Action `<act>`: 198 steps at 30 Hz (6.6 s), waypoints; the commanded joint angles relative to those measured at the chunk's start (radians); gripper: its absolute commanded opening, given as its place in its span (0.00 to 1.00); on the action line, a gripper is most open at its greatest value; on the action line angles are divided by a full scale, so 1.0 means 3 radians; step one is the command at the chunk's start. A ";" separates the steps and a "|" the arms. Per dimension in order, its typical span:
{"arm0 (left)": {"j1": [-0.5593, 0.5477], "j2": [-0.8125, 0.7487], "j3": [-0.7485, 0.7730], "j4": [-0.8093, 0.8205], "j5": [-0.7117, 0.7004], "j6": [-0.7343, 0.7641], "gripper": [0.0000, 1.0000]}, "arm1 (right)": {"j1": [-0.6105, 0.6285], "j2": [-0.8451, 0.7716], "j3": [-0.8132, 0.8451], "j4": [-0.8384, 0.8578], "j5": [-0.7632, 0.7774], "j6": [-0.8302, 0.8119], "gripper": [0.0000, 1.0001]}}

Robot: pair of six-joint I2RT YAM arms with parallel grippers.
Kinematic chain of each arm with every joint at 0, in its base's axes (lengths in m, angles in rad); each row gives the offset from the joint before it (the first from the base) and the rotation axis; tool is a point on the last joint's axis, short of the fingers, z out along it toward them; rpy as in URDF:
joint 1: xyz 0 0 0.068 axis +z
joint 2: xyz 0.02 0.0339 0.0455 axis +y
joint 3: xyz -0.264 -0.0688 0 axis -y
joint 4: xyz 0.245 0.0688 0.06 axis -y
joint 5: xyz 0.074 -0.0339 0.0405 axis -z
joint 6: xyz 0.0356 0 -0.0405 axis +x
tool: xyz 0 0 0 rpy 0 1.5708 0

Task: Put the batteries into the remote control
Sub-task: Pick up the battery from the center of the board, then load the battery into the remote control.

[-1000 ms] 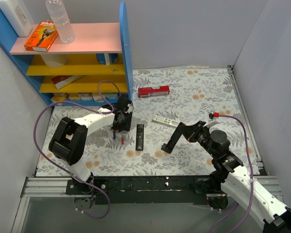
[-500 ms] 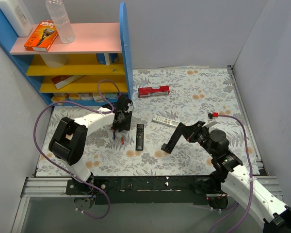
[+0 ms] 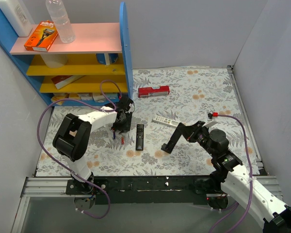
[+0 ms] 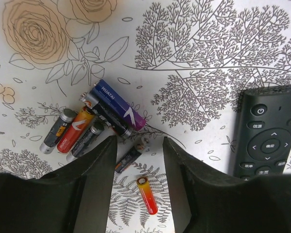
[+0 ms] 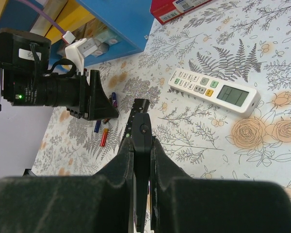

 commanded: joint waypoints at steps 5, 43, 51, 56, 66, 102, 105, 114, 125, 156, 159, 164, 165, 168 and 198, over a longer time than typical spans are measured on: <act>-0.0006 -0.0026 0.0047 -0.0103 -0.0037 -0.0032 0.40 | -0.0022 0.0044 0.0141 0.0240 -0.0035 -0.0017 0.01; -0.0052 -0.0701 0.0149 -0.0165 0.0019 -0.0012 0.00 | -0.0042 -0.0022 0.0197 0.0286 -0.0152 0.0075 0.01; -0.0221 -0.1640 0.0108 0.0321 0.0878 -0.0241 0.00 | -0.0052 0.0060 0.0366 0.0378 -0.0270 0.0172 0.01; -0.0639 -0.2010 0.0006 0.0853 0.1001 -0.0512 0.00 | -0.0063 0.0131 0.0488 0.0465 -0.0357 0.0244 0.01; -0.1360 -0.1974 -0.0046 0.1349 0.0782 -0.0692 0.00 | -0.0068 0.0152 0.0606 0.0649 -0.0383 0.0530 0.01; -0.2368 -0.1565 -0.0107 0.1544 -0.0717 0.0259 0.00 | -0.0068 0.0101 0.0637 0.0720 -0.0423 0.0612 0.01; -0.2409 -0.1540 -0.0127 0.1549 -0.0763 0.0290 0.00 | -0.0063 0.0090 0.0632 0.0721 -0.0418 0.0617 0.01; -0.2512 -0.1504 -0.0138 0.1533 -0.0992 0.0499 0.00 | -0.0068 0.0075 0.0616 0.0731 -0.0418 0.0612 0.01; -0.2532 -0.1494 -0.0153 0.1533 -0.1192 0.0648 0.00 | -0.0068 0.0039 0.0606 0.0741 -0.0418 0.0617 0.01; -0.2532 -0.1299 -0.0097 0.1129 -0.1115 0.0408 0.15 | -0.0068 0.0039 0.0591 0.0772 -0.0413 0.0653 0.01; -0.2532 -0.1274 -0.0071 0.1129 -0.1156 0.0357 0.20 | -0.0068 0.0049 0.0591 0.0777 -0.0418 0.0653 0.01; -0.2532 -0.1233 -0.0005 0.1165 -0.1172 0.0351 0.22 | -0.0063 0.0044 0.0586 0.0772 -0.0418 0.0653 0.01; -0.2532 -0.1233 -0.0005 0.1175 -0.1182 0.0367 0.22 | -0.0068 0.0044 0.0586 0.0772 -0.0418 0.0653 0.01; -0.2532 -0.1228 0.0000 0.1196 -0.1213 0.0382 0.25 | -0.0063 0.0029 0.0580 0.0767 -0.0413 0.0653 0.01; -0.2415 -0.1483 -0.0117 0.1094 -0.1182 0.0377 0.40 | -0.0068 -0.0017 0.0560 0.0756 -0.0413 0.0653 0.01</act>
